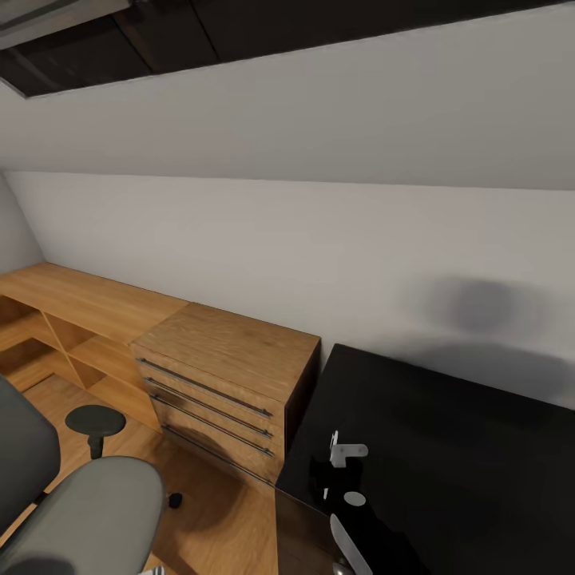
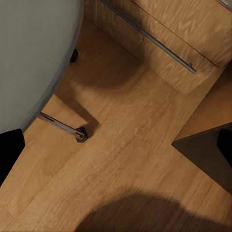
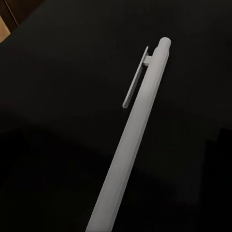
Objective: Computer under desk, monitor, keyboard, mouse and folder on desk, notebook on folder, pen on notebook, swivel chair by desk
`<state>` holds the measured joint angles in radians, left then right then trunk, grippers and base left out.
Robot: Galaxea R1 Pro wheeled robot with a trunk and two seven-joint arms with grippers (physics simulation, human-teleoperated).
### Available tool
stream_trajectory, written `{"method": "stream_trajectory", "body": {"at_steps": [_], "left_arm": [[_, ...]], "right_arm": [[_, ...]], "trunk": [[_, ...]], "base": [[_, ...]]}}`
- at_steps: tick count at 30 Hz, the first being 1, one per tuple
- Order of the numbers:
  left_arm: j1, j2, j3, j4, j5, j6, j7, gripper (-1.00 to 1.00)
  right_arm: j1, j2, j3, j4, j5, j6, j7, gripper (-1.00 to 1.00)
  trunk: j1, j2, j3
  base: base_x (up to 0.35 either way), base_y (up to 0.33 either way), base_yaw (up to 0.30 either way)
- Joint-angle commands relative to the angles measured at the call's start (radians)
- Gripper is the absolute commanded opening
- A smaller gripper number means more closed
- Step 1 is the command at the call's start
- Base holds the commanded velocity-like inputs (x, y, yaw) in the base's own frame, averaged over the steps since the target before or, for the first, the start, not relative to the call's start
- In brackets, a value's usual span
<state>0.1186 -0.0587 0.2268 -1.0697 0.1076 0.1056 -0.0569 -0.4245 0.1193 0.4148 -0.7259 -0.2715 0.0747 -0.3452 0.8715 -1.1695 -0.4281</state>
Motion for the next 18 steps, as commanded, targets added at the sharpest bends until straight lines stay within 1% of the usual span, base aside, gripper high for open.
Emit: {"method": "stream_trajectory", "body": {"at_steps": [1,13,14,18], "left_arm": [[0.000,-0.001,0.003,-0.003,0.010,0.008,-0.006,1.00],[0.000,-0.001,0.003,-0.003,0.010,0.008,-0.006,1.00],[0.001,-0.001,0.003,-0.003,0.010,0.008,-0.006,1.00],[0.000,-0.001,0.003,-0.003,0.010,0.008,-0.006,1.00]], "right_arm": [[0.000,-0.001,0.004,0.031,-0.026,0.007,-0.006,1.00],[0.000,-0.001,0.004,0.032,-0.028,0.008,-0.006,1.00],[0.000,-0.001,0.004,0.032,-0.028,0.008,-0.006,-1.00],[0.000,-0.001,0.004,0.032,-0.028,0.012,-0.006,-1.00]], "trunk": [[0.000,-0.001,-0.001],[0.000,-0.001,-0.001],[0.000,-0.001,-0.001],[0.000,-0.001,-0.001]], "base": [[0.000,0.000,0.000],[0.000,0.000,0.000],[0.000,0.000,0.000],[0.000,0.000,0.000]]}}
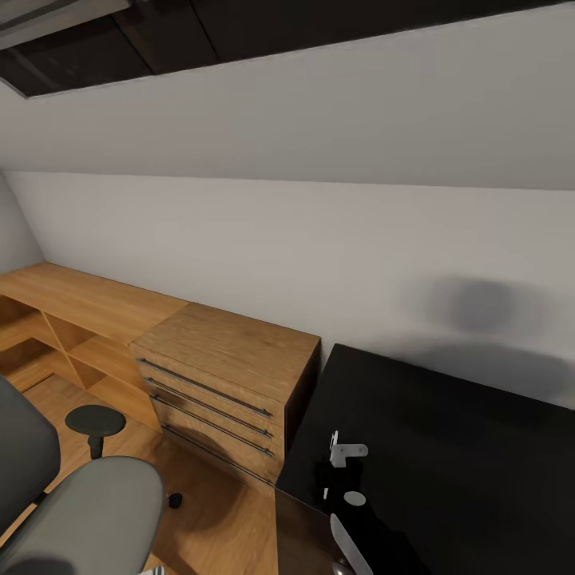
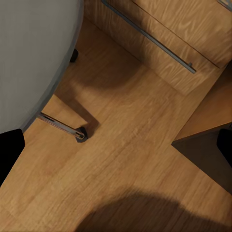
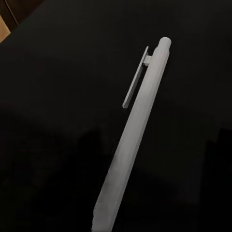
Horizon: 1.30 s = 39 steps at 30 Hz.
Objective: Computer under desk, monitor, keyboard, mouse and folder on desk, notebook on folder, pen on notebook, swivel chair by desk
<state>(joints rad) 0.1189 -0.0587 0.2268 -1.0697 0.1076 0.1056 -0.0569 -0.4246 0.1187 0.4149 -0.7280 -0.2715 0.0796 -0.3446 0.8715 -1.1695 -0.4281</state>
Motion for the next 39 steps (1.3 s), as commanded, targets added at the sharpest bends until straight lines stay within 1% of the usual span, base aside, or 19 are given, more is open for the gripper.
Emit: {"method": "stream_trajectory", "body": {"at_steps": [1,16,18,19,28,31,34,35,39], "left_arm": [[0.000,-0.001,0.003,-0.003,0.010,0.008,-0.006,1.00],[0.000,-0.001,0.003,-0.003,0.010,0.008,-0.006,1.00],[0.000,-0.001,0.003,-0.003,0.010,0.008,-0.006,1.00],[0.000,-0.001,0.003,-0.003,0.011,0.008,-0.006,1.00],[0.001,-0.001,0.003,-0.003,0.012,0.008,-0.006,1.00],[0.000,-0.001,0.003,-0.003,0.012,0.008,-0.006,1.00],[0.000,0.000,0.003,-0.003,0.012,0.008,-0.006,1.00],[0.001,0.000,0.003,-0.003,0.012,0.008,-0.006,1.00],[0.000,-0.001,0.003,-0.003,0.012,0.008,-0.006,1.00]], "right_arm": [[0.000,-0.001,0.004,0.034,-0.028,0.010,-0.006,-1.00],[0.000,-0.001,0.004,0.030,-0.029,0.024,-0.011,-1.00],[0.000,-0.001,0.004,0.029,-0.029,0.039,-0.011,-1.00],[0.000,-0.001,0.004,0.020,-0.029,0.069,-0.011,-1.00],[0.000,-0.001,0.001,0.009,-0.031,0.094,-0.013,-1.00],[0.000,-0.001,-0.010,0.006,-0.032,0.104,-0.013,-1.00],[0.000,-0.001,-0.018,-0.002,-0.038,0.110,-0.014,-1.00],[0.000,-0.001,-0.022,-0.009,-0.048,0.113,-0.014,-1.00],[0.000,-0.001,-0.023,-0.014,-0.052,0.130,-0.014,-1.00]], "trunk": [[0.000,-0.001,-0.001],[0.000,-0.001,-0.001],[0.000,-0.001,-0.001],[0.000,-0.001,-0.001],[0.000,-0.001,-0.001],[0.000,-0.001,-0.001],[0.000,-0.001,-0.001],[0.000,-0.001,-0.001],[0.000,-0.001,-0.001]], "base": [[0.000,0.000,0.000],[0.000,0.000,0.000],[0.000,0.000,0.000],[0.000,0.000,0.000],[0.000,0.000,0.000],[0.000,0.000,0.000],[0.000,0.000,0.000],[0.000,0.000,0.000],[0.000,0.000,0.000]]}}
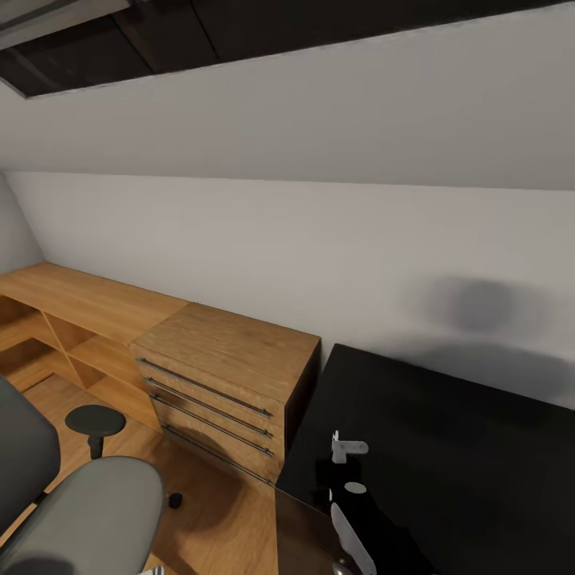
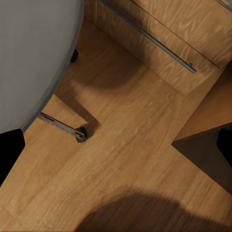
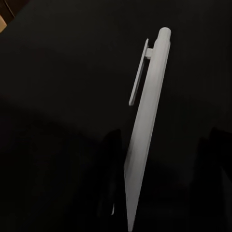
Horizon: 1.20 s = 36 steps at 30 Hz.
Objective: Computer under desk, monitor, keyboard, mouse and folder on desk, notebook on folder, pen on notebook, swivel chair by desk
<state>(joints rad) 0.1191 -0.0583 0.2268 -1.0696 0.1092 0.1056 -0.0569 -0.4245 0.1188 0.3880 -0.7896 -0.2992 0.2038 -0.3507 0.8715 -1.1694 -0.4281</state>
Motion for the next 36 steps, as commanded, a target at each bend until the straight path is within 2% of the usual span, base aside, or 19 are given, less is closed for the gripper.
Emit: {"method": "stream_trajectory", "body": {"at_steps": [1,11,32,36], "left_arm": [[0.000,-0.001,0.003,-0.003,0.010,0.008,-0.006,1.00],[0.000,0.000,0.004,-0.003,0.010,0.008,-0.006,1.00],[0.000,0.001,0.005,-0.003,0.010,0.010,-0.010,1.00],[0.000,0.001,0.004,-0.003,0.010,0.013,-0.010,1.00]], "right_arm": [[0.000,-0.001,0.004,0.046,-0.025,0.010,-0.008,-1.00],[0.000,-0.002,0.002,0.011,-0.088,0.069,-0.008,-1.00],[0.000,-0.002,-0.001,-0.003,-0.095,0.104,-0.008,-1.00],[0.000,-0.002,-0.001,-0.003,-0.095,0.106,-0.008,-1.00]], "trunk": [[0.000,-0.001,-0.001],[0.000,-0.001,-0.001],[0.000,-0.001,-0.001],[-0.015,0.027,0.011]], "base": [[0.000,0.000,0.000],[0.000,0.000,0.000],[0.000,0.000,0.000],[0.000,0.000,0.000]]}}
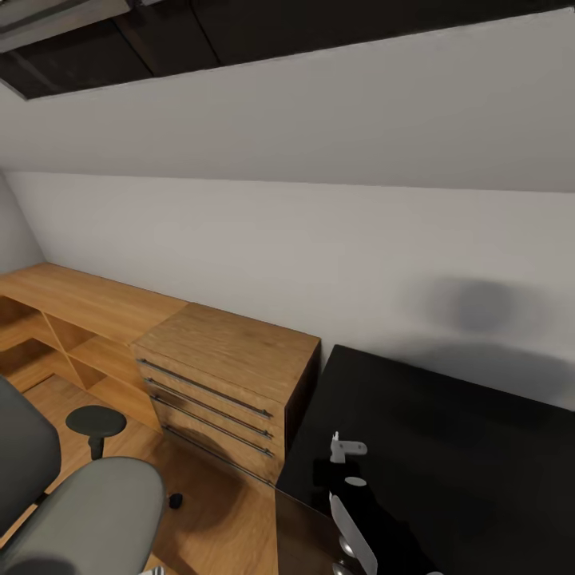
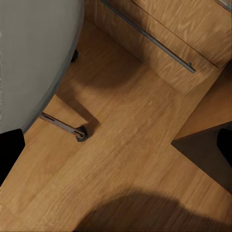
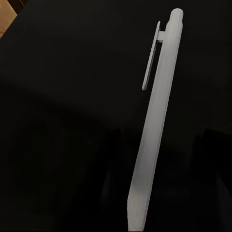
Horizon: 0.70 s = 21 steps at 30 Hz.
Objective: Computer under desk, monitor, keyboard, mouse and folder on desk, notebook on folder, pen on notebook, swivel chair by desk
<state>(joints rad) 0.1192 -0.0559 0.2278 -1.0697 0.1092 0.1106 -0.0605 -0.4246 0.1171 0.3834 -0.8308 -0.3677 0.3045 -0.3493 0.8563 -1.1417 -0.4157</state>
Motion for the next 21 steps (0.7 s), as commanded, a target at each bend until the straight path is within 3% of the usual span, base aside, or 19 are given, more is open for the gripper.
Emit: {"method": "stream_trajectory", "body": {"at_steps": [1,14,21], "left_arm": [[0.000,-0.001,0.003,-0.003,0.010,0.008,-0.006,1.00],[0.000,-0.001,0.002,-0.003,0.010,0.004,-0.006,1.00],[0.000,-0.002,0.002,-0.003,0.010,0.004,-0.006,1.00]], "right_arm": [[0.000,-0.001,0.003,0.038,-0.027,0.005,-0.010,-1.00],[0.000,-0.001,0.004,0.038,-0.027,0.005,-0.010,-1.00],[0.000,-0.001,0.004,0.038,-0.027,0.005,-0.010,-1.00]], "trunk": [[0.000,0.000,-0.001],[0.000,0.000,-0.001],[-0.019,0.035,0.015]], "base": [[0.000,0.000,0.000],[0.000,0.000,0.000],[0.000,0.000,0.000]]}}
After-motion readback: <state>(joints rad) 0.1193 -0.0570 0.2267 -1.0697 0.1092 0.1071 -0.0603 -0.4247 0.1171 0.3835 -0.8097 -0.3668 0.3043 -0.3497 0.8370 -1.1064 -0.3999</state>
